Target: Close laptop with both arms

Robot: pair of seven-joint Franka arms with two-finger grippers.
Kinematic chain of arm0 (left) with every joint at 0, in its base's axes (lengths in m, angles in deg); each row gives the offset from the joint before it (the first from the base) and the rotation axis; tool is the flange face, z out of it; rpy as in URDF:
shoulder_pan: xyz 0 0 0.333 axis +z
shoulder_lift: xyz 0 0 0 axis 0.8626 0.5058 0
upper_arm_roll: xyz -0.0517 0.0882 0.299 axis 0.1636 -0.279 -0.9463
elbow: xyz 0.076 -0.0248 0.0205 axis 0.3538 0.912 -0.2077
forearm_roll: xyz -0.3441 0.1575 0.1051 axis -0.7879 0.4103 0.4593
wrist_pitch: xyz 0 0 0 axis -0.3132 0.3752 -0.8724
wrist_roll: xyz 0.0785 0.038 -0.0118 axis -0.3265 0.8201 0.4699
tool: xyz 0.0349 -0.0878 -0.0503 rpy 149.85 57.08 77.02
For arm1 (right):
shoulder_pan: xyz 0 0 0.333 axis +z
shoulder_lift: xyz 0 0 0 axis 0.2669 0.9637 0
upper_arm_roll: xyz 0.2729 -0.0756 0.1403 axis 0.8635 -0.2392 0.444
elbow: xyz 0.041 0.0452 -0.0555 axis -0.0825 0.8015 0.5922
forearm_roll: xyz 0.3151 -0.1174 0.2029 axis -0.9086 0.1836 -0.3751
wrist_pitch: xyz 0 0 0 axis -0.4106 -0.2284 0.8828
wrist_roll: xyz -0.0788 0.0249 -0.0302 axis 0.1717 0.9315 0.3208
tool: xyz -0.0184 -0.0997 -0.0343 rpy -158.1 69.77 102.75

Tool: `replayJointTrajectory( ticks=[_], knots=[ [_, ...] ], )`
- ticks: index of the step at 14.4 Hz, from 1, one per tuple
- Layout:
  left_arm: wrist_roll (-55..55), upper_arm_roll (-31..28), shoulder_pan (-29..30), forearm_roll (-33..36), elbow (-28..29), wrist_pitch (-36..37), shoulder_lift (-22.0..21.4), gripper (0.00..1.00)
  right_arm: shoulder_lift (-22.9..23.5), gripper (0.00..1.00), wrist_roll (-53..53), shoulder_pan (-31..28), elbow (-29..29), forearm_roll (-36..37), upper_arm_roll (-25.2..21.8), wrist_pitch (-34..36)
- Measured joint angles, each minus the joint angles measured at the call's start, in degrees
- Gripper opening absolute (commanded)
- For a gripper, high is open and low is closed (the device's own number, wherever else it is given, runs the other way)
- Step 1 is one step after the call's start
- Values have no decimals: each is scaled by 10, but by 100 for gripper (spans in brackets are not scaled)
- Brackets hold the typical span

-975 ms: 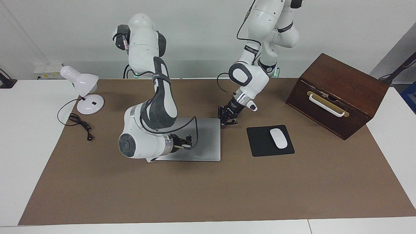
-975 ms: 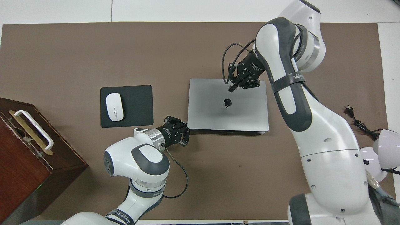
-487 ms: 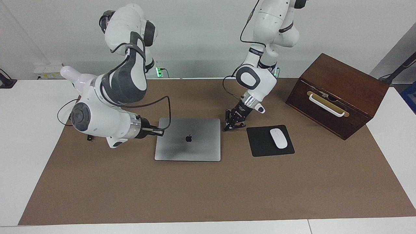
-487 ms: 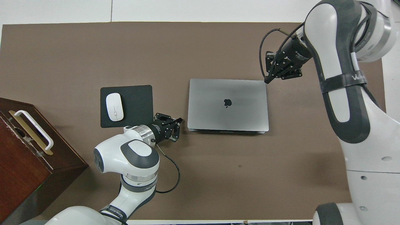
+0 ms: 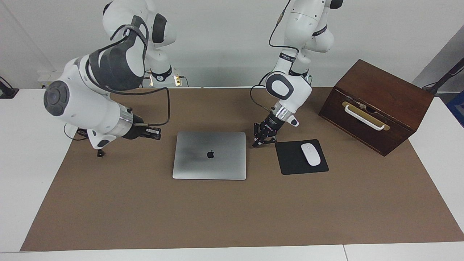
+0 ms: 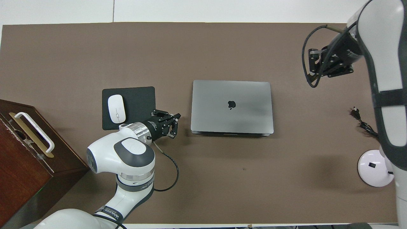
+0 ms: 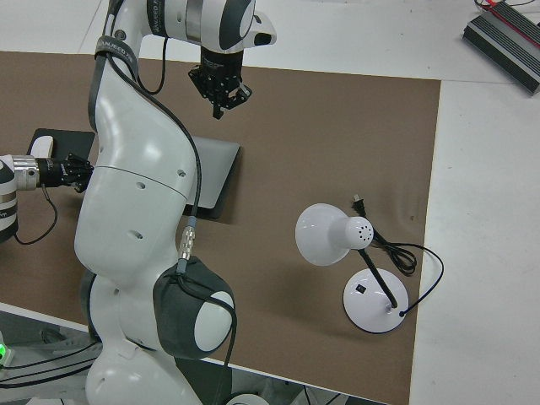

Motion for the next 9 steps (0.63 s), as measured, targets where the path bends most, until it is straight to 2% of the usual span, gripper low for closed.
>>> replayJointTrajectory(
  ticks=[3,6,8,9],
  knots=[
    [-4,-1,23,43,-20,3,-5,0,-56,0,44,-44,0,105,66,7],
    [-4,-2,43,100,-41,5,-5,0,-100,0,66,-109,0,194,169,11],
    [-3,-2,55,141,-53,8,-5,0,-124,14,67,-150,1,233,233,28],
    [-4,-2,65,172,-61,22,-5,0,-135,26,67,-168,2,249,261,40]
  ],
)
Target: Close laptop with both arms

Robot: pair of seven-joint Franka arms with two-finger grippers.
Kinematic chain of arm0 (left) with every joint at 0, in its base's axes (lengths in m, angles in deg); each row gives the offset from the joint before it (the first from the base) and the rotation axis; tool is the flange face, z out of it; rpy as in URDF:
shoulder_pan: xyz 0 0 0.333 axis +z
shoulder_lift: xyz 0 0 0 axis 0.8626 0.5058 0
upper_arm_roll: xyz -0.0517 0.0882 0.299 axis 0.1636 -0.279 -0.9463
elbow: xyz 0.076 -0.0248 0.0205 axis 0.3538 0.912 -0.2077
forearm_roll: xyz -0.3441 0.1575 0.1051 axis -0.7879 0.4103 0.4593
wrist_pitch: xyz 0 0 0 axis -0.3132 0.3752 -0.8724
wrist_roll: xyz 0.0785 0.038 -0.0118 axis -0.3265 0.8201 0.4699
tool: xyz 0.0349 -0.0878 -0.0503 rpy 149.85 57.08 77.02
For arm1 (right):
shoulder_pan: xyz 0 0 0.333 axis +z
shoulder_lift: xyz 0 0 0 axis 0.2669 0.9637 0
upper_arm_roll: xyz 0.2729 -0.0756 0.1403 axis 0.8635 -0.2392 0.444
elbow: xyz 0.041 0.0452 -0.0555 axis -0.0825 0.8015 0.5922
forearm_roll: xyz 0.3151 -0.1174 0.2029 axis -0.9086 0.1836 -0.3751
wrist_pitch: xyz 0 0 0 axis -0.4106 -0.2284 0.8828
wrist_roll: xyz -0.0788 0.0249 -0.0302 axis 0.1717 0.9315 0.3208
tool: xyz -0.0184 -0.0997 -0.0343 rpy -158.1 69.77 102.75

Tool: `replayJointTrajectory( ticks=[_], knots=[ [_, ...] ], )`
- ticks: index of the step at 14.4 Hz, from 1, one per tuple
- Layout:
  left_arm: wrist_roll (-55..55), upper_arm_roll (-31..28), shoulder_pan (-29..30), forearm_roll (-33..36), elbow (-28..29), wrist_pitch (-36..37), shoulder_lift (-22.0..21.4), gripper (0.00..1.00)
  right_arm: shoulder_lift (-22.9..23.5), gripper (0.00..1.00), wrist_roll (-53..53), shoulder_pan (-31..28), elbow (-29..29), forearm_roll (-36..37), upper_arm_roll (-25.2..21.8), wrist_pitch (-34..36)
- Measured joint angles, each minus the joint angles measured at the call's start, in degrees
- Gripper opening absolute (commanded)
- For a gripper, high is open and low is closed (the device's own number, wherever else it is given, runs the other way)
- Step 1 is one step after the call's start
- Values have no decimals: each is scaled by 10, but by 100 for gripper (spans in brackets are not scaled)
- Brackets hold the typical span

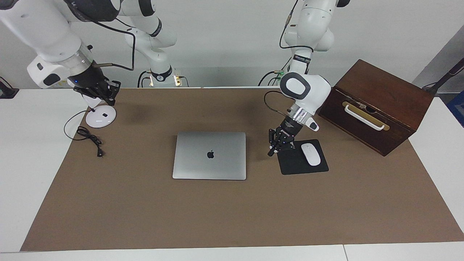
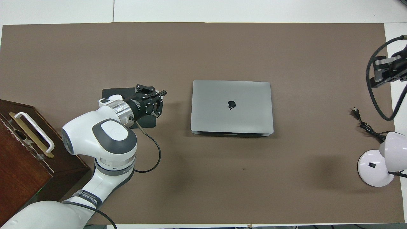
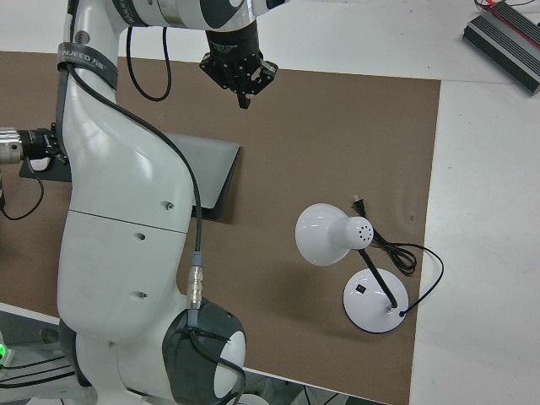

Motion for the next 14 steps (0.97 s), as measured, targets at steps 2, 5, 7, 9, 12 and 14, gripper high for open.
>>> replayJointTrajectory(
  ticks=[2,5,7,9,12,14],
  knots=[
    [0,0,20,88,-17,30,2,0,-20,39,1,-25,4,18,37,12],
    [1,-1,52,221,-47,78,8,0,-54,64,1,-38,35,19,52,24],
    [-1,-1,76,308,-69,138,10,0,-75,79,1,-38,55,19,53,35],
    [-9,-1,97,384,-97,206,10,0,-92,92,1,-38,69,19,54,36],
    [-39,-1,120,485,-139,314,10,0,-137,100,-9,-37,132,19,59,9],
    [-83,-2,128,543,-163,380,9,0,-159,100,-10,-36,175,19,59,-26]
  ],
)
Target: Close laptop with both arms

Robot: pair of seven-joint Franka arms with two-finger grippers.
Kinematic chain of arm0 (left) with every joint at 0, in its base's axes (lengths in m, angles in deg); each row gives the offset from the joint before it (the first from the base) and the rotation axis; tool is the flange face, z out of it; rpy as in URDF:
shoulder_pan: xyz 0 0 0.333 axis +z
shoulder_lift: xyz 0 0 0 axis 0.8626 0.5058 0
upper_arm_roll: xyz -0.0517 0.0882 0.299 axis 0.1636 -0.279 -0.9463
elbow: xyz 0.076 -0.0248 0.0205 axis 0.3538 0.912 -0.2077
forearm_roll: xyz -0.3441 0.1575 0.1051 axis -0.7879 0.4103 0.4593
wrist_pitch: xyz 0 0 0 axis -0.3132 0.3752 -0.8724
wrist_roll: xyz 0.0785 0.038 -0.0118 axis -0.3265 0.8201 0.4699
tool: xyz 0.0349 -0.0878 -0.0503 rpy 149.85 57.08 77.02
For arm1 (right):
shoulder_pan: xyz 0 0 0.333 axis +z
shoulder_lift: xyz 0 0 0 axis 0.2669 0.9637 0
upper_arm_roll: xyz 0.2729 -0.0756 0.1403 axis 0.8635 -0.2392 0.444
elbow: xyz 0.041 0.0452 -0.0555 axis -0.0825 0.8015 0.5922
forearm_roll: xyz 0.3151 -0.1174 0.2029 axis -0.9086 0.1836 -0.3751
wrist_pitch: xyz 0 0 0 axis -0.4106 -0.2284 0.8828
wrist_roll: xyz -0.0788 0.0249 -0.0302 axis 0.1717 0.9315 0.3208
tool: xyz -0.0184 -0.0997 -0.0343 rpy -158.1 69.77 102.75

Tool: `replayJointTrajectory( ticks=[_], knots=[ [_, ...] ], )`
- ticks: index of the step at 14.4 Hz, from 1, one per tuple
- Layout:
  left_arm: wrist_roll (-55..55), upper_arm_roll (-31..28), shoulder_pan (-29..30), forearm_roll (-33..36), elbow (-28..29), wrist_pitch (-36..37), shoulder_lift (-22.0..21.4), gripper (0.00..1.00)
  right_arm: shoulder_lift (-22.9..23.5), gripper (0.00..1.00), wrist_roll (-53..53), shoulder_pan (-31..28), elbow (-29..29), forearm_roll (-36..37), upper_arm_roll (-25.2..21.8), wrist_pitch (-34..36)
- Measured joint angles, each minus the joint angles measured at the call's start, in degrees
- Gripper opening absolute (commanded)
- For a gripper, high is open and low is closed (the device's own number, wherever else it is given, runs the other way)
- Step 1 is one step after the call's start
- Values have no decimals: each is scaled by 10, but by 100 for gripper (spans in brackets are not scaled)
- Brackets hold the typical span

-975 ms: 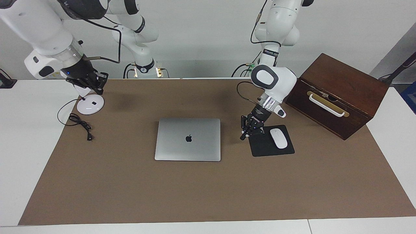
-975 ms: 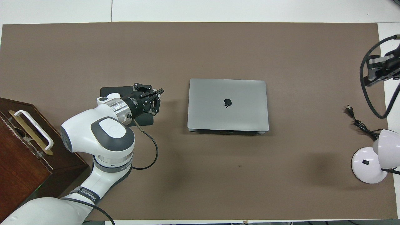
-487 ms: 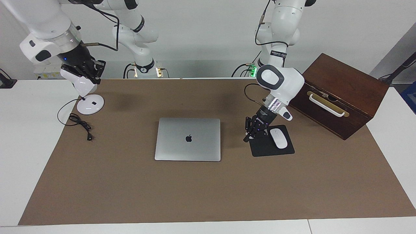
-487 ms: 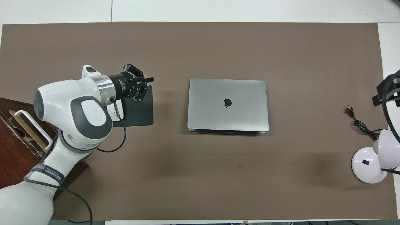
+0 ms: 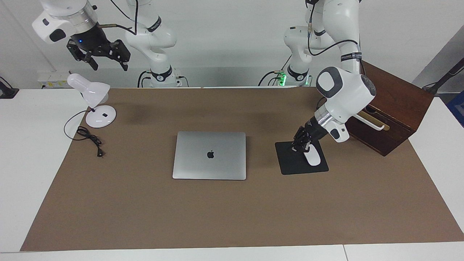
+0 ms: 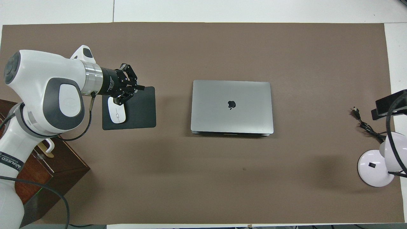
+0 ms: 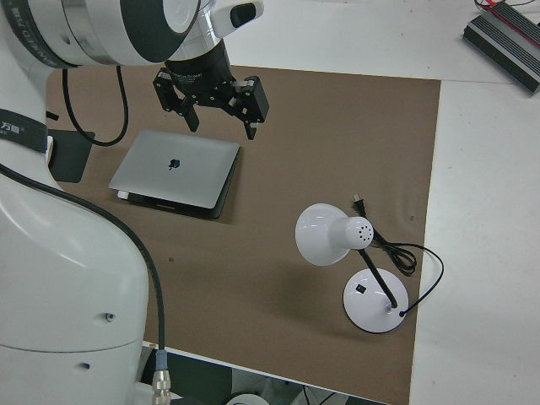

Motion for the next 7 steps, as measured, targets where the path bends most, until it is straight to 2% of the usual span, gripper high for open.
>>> replayJointTrajectory(
  ticks=[2,4,5,7],
  knots=[
    [-60,-4,4,76,-27,65,-6,0,-8,100,0,8,18,0,0,-19],
    [-117,-11,9,136,-51,133,-16,16,-20,100,0,17,33,0,0,-39],
    [-135,-22,9,154,-59,163,-23,19,-31,100,0,19,51,0,0,-57],
    [-160,-46,13,169,-64,203,-41,19,-53,100,0,22,96,0,-1,-96]
  ],
)
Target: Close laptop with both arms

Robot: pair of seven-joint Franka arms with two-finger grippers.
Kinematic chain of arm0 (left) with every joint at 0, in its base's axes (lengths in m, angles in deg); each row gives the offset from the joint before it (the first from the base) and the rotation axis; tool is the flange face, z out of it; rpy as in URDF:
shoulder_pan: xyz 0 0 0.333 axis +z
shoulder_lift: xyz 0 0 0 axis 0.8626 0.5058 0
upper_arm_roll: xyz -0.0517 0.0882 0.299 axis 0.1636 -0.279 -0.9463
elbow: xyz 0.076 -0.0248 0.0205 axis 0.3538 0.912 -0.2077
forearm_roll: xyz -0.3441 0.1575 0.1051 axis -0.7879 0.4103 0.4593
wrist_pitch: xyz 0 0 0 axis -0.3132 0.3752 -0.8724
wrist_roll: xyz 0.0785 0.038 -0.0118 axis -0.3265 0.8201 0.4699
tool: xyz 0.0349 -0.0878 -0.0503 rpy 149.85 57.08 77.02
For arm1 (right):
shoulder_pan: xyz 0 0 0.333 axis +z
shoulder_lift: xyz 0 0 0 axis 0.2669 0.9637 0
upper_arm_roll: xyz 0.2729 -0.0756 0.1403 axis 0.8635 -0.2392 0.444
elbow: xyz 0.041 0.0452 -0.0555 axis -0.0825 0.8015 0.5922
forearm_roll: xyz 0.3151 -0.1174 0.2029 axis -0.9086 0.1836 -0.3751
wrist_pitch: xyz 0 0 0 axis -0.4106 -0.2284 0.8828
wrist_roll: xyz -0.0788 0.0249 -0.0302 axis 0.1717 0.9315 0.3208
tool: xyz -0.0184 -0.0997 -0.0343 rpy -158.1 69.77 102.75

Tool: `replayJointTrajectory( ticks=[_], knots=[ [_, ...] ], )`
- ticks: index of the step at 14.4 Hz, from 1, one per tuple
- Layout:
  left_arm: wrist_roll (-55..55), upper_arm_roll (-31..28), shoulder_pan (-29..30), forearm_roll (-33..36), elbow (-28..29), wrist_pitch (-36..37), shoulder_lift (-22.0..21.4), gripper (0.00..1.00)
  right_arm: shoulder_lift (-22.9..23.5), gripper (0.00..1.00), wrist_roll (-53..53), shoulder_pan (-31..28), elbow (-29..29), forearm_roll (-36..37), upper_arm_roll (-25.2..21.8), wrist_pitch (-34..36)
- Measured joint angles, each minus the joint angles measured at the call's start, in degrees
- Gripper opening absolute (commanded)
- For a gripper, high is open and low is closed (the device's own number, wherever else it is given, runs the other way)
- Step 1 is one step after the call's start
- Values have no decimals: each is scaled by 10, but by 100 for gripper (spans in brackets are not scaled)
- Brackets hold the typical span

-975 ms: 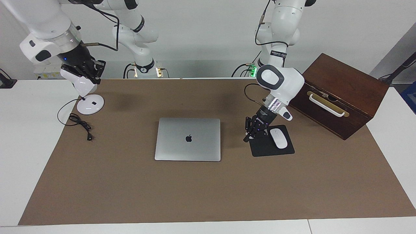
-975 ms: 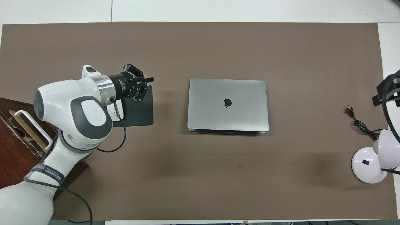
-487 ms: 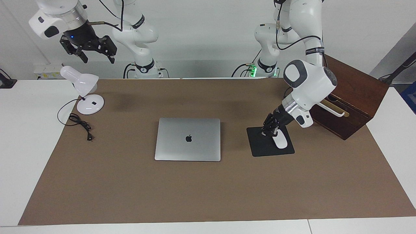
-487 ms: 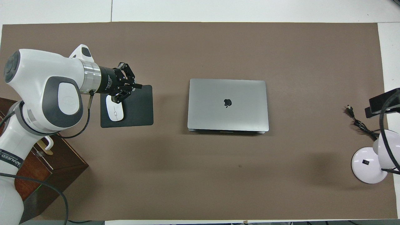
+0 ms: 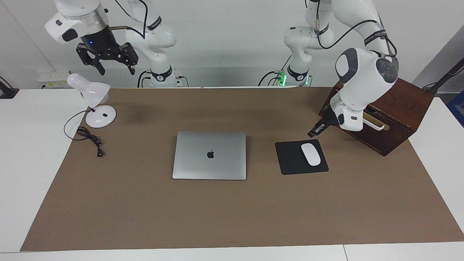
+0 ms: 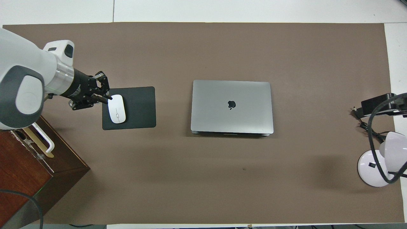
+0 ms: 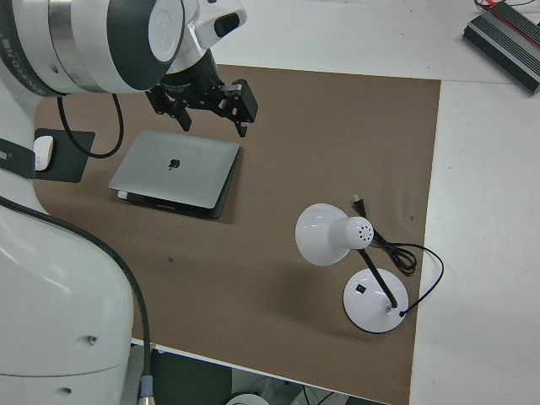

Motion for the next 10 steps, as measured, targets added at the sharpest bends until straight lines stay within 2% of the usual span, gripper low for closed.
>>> replayJointTrajectory(
  ticks=[3,5,6,7,8,9,10],
  knots=[
    [-61,-7,2,56,0,48,-33,21,-12,100,0,7,28,0,0,-19],
    [-112,-6,2,95,0,84,-59,48,-13,100,0,9,30,0,0,-21],
    [-135,-7,2,102,0,93,-70,65,-13,100,0,9,31,0,-1,-21],
    [-153,-8,3,106,0,98,-80,72,-14,100,0,9,32,0,-2,-21],
    [-164,-8,3,108,0,99,-88,92,-14,100,0,8,35,0,-3,-24],
    [-172,-9,3,108,0,100,-94,100,-15,100,0,5,39,0,-4,-29],
    [-177,-8,3,108,0,102,-98,100,-15,100,0,-2,46,0,-5,-36]
  ],
)
